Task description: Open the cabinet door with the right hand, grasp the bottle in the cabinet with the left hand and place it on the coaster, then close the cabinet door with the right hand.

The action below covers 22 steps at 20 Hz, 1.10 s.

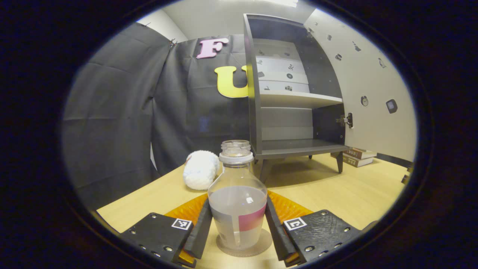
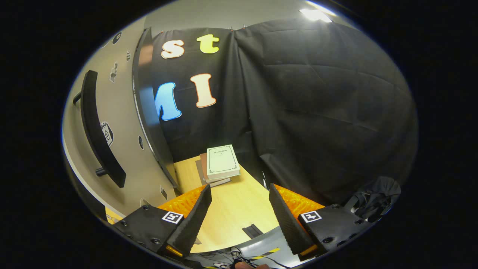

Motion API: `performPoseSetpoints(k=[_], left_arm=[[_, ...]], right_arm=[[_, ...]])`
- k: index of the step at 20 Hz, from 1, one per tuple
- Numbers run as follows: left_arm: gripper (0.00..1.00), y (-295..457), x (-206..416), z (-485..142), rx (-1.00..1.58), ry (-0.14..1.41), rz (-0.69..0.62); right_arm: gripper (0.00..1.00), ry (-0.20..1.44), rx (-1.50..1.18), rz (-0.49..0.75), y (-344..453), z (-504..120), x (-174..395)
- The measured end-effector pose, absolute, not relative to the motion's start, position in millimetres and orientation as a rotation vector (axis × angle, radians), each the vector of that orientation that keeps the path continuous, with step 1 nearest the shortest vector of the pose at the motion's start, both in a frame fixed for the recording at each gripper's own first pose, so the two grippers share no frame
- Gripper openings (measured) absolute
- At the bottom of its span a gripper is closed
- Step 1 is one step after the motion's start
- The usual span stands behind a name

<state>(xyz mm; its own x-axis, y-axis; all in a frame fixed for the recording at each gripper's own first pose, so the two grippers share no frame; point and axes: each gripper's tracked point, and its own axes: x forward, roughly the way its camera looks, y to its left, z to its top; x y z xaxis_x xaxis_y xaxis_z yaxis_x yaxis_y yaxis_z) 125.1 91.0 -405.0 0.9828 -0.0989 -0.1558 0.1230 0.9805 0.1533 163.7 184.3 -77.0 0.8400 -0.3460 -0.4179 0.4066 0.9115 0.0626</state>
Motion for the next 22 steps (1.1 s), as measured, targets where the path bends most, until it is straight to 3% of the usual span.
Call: performPoseSetpoints(k=[3,8,9,12,16,18,19,20,22], left_arm=[[0.77,88,128,-406,0.184,0.165,-0.136],[0.73,88,127,-409,0.188,0.193,-0.153],[0.77,86,127,-409,0.190,0.199,-0.159],[0.74,88,127,-408,0.215,0.215,-0.163],[0.88,84,129,-382,0.201,0.181,-0.200],[0.86,82,130,-367,0.219,0.166,-0.207],[0.86,80,127,-358,0.224,0.159,-0.217],[0.86,78,124,-348,0.230,0.149,-0.225],[0.86,78,118,-323,0.241,0.121,-0.222]], right_arm=[[0.98,0.416,0.166,-0.407,184,-83,162],[0.98,0.407,0.225,-0.434,179,-90,157],[0.98,0.401,0.231,-0.446,176,-90,156],[0.98,0.386,0.261,-0.468,169,-91,150],[0.98,0.392,0.264,-0.478,170,-100,143],[0.98,0.389,0.279,-0.480,171,-102,138],[0.93,0.388,0.289,-0.481,171,-104,137],[0.98,0.389,0.295,-0.482,170,-106,135],[0.98,0.381,0.283,-0.488,164,-106,133]])
